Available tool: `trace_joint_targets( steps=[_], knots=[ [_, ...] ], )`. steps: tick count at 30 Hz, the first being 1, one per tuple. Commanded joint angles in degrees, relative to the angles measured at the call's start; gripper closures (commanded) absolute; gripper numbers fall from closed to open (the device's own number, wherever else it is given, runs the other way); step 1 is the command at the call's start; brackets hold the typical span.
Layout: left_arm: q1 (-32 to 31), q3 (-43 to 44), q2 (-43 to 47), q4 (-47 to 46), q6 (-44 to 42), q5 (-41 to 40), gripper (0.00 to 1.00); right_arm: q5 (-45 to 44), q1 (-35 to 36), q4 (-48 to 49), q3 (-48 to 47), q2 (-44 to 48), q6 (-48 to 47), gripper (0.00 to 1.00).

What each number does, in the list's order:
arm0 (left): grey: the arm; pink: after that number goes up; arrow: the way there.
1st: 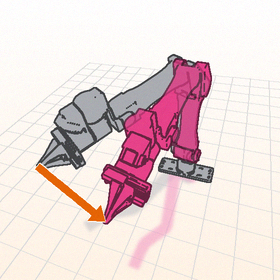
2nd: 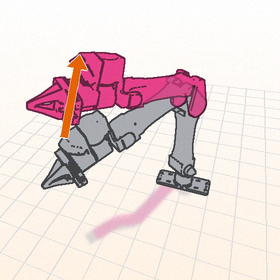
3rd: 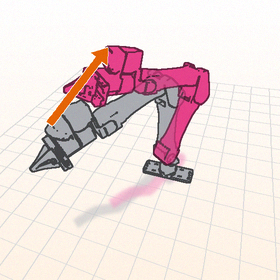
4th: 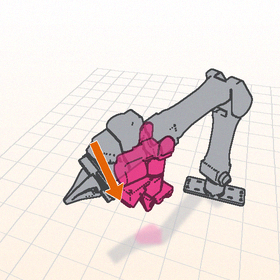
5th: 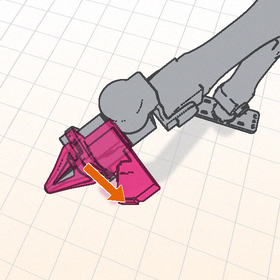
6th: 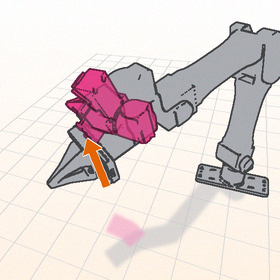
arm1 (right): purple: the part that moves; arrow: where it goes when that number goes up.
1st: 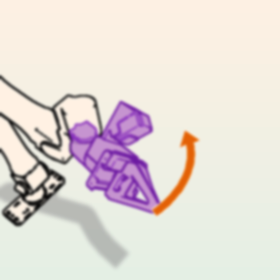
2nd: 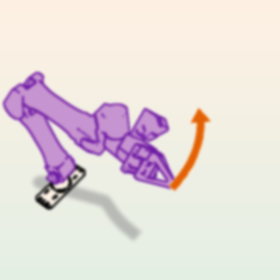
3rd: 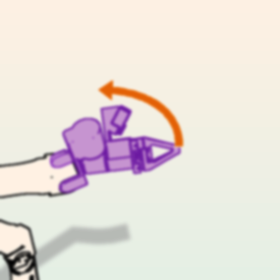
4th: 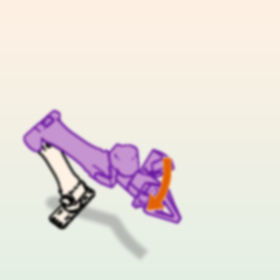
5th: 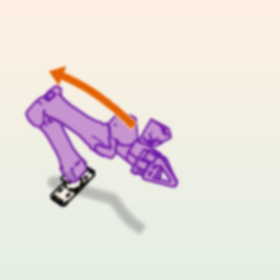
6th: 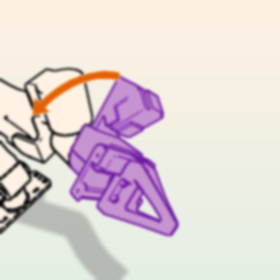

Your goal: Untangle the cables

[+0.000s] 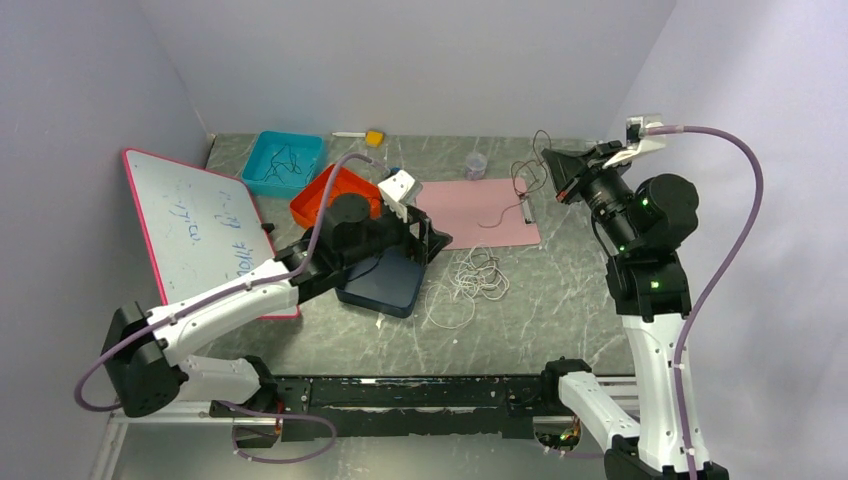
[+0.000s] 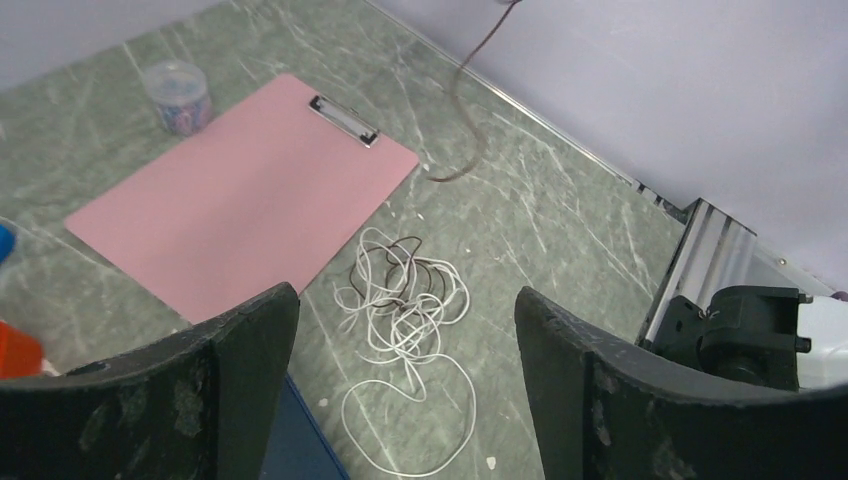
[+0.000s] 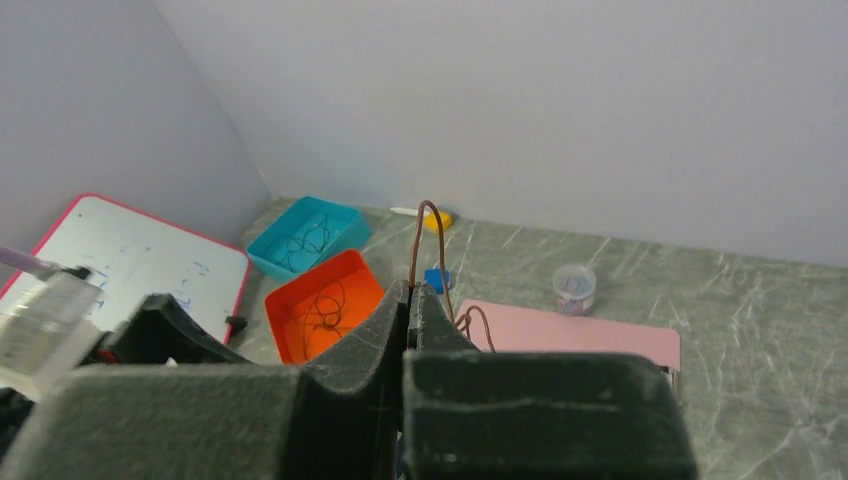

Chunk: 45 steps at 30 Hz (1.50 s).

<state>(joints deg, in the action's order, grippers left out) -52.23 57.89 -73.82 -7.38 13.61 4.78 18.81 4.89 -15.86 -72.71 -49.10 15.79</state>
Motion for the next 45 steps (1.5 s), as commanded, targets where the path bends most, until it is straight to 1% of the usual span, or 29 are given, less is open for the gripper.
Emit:
trace_joint_targets(
  steps=[1, 11, 17, 23, 28, 33, 45],
  knots=[
    [0.0, 0.9, 3.8, 4.2, -4.3, -3.1, 0.16, 2.3, -0.2, -0.1, 1.2, 0.3, -1.8, 1.00],
    [0.1, 9.1, 5.3, 5.8, -10.3, 2.5, 0.14, 21.7, -0.2, 1.9, 4.1, -1.3, -6.6, 1.00],
    [0.1, 11.7, 5.4, 4.5, -12.3, 5.9, 0.12, 31.6, -0.1, 3.7, 5.7, -2.8, -6.1, 1.00],
    [0.2, 14.6, 3.6, 4.6, -13.7, 10.0, 0.12, 39.2, -0.2, 6.3, 7.6, -3.5, -5.8, 1.00],
    [0.2, 15.7, 1.9, 4.8, -14.3, 12.0, 0.12, 43.4, -0.2, 7.7, 8.1, -3.8, -5.4, 1.00],
    [0.2, 16.3, -0.1, 3.9, -13.8, 15.3, 0.12, 46.7, -0.2, 15.5, 10.1, -3.4, 1.1, 1.00],
    [0.2, 18.7, -4.2, -1.9, -13.6, 18.4, 0.13, 49.6, -0.1, 21.7, 9.0, -3.2, 7.3, 1.00]
  ],
)
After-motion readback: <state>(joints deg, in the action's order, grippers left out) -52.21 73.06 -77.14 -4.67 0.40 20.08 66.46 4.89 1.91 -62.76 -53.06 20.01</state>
